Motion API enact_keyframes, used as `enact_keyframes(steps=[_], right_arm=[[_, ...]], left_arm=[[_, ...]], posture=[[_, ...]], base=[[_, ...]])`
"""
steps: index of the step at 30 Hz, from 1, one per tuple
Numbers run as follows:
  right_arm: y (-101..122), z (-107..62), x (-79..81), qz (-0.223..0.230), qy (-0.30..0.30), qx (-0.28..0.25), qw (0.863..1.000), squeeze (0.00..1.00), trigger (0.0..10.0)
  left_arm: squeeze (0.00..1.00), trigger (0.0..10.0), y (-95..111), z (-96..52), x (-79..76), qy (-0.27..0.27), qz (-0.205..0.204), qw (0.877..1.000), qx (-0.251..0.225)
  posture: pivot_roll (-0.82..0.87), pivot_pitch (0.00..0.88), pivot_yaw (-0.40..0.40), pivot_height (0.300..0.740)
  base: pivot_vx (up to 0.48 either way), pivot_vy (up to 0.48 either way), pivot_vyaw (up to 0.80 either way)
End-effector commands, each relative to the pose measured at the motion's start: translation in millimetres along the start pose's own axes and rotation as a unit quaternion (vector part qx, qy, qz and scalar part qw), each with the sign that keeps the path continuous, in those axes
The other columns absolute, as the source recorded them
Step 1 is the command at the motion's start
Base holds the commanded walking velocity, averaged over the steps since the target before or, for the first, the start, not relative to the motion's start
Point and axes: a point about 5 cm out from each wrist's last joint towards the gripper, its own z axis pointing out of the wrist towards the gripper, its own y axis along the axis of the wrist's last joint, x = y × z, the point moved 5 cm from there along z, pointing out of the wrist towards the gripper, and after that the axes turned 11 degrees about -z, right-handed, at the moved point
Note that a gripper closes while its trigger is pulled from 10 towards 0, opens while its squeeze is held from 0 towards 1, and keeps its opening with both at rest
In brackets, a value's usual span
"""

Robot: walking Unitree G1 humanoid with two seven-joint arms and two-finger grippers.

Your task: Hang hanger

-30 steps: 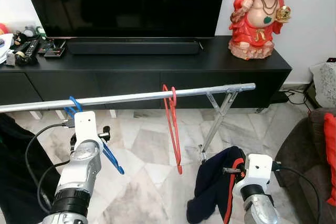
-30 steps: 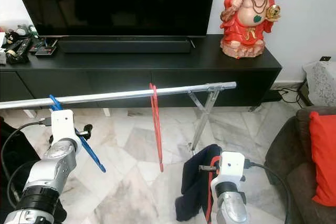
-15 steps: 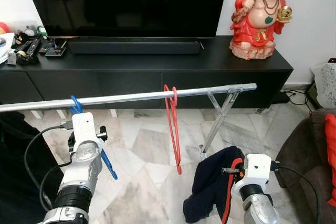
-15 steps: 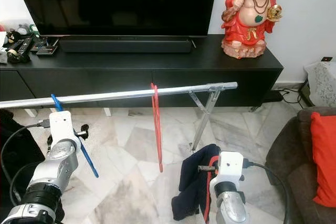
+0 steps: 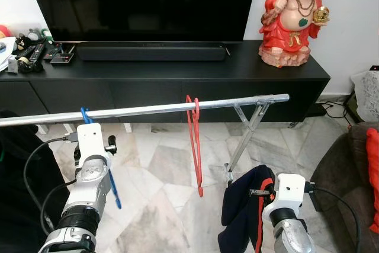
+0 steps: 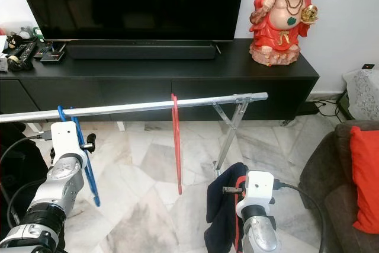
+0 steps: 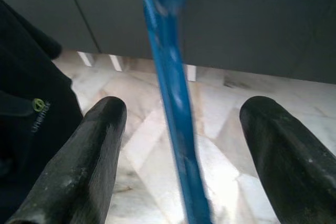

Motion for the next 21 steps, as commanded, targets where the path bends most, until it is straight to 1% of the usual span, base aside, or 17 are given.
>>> enact_keyframes(steps=[1, 2, 5, 9, 21], right_arm=[[3.1, 1.4, -0.2, 0.000, -0.001, -0.007, 1.000, 0.00, 10.0], [3.1, 1.3, 0.0, 0.001, -0.001, -0.007, 1.000, 0.00, 10.0], [2.7, 1.2, 0.1, 0.001, -0.001, -0.007, 1.000, 0.00, 10.0], [2.8, 0.6, 0.2, 0.000, -0.001, -0.007, 1.000, 0.00, 10.0], [2.6, -0.4, 0.5, 0.000, 0.000, -0.007, 1.000, 0.00, 10.0]], left_arm=[[0.00, 0.0, 1.0, 1.9, -2.2, -0.017, -0.008, 1.000, -0.002], [0.00, 0.0, 0.8, 2.1, -3.4, -0.021, -0.003, 1.000, -0.002], [0.00, 0.0, -2.0, 2.1, -4.7, -0.026, -0.013, 1.000, 0.004], [0.00, 0.0, -2.7, 3.0, -2.0, -0.014, -0.009, 1.000, 0.003], [0.00, 0.0, -0.6, 5.1, 0.1, -0.012, -0.011, 1.000, -0.005]], posture=[[-0.06, 0.100, -0.011, 0.721], [-0.06, 0.101, -0.011, 0.721], [-0.06, 0.100, -0.012, 0.721], [-0.06, 0.102, -0.013, 0.721], [-0.06, 0.104, -0.014, 0.721]], base=[[0.000, 0.000, 0.00], [0.000, 0.000, 0.00], [0.000, 0.000, 0.00], [0.000, 0.000, 0.00], [0.000, 0.000, 0.00]])
